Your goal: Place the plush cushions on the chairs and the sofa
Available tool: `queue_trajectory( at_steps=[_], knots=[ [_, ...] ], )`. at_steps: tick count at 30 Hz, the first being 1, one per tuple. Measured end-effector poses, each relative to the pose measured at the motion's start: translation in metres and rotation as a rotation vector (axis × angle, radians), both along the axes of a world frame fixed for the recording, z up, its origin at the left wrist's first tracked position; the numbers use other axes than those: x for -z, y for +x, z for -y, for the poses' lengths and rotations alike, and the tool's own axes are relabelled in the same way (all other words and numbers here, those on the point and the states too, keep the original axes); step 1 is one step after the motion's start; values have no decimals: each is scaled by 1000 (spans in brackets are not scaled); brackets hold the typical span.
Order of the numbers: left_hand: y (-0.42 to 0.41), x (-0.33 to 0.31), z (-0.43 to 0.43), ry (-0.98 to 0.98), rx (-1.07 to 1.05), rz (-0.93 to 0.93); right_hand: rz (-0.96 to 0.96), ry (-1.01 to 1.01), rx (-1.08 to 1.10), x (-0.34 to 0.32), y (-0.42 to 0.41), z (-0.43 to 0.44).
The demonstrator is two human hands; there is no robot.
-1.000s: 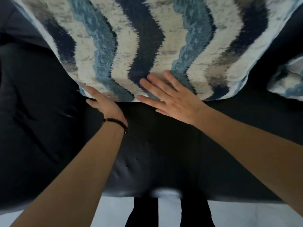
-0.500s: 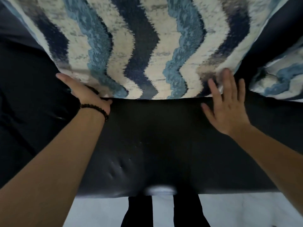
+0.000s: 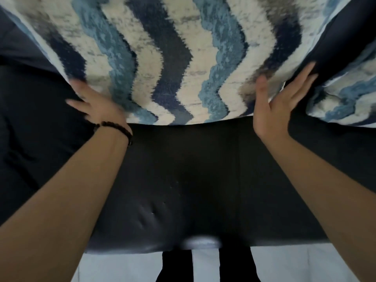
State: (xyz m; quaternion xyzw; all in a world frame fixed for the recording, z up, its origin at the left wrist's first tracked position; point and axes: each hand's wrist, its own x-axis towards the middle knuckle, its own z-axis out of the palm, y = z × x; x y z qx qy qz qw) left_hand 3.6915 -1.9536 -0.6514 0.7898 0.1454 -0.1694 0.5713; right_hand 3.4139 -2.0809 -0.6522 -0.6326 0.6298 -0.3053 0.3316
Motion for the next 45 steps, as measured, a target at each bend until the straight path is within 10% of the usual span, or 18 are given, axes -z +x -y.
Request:
queue_trajectory(
  at_steps=[3, 6, 12, 15, 18, 22, 26, 32, 37, 45],
  knots=[
    [-19, -40, 3, 319, 418, 732, -393, -577, -315, -34, 22, 13],
    [-4, -37, 20, 567, 810, 1058, -699, -845, -712, -55, 63, 45],
    [25, -40, 38, 685, 904, 972, -948, -664, -880, -67, 62, 80],
    [8, -37, 15, 539, 678, 829, -682, -536, -456, -47, 50, 39],
    [-6, -38, -1, 146, 65, 292, -165, -31, 105, -21, 35, 8],
    [-18, -30, -6, -18, 330, -6, 215, 465, 104, 2, 26, 13],
    [-9, -6, -13, -105, 282, -43, 173, 253, -60, 12, 11, 6],
    [-32, -6, -18, 358, 729, 676, -401, -383, -317, -9, 32, 5],
    [-25, 10, -14, 606, 806, 764, -636, -302, -317, -7, 36, 5],
    [-69, -59, -58, 514, 1004, 386, -529, -24, -529, -74, -1, -35]
  ],
)
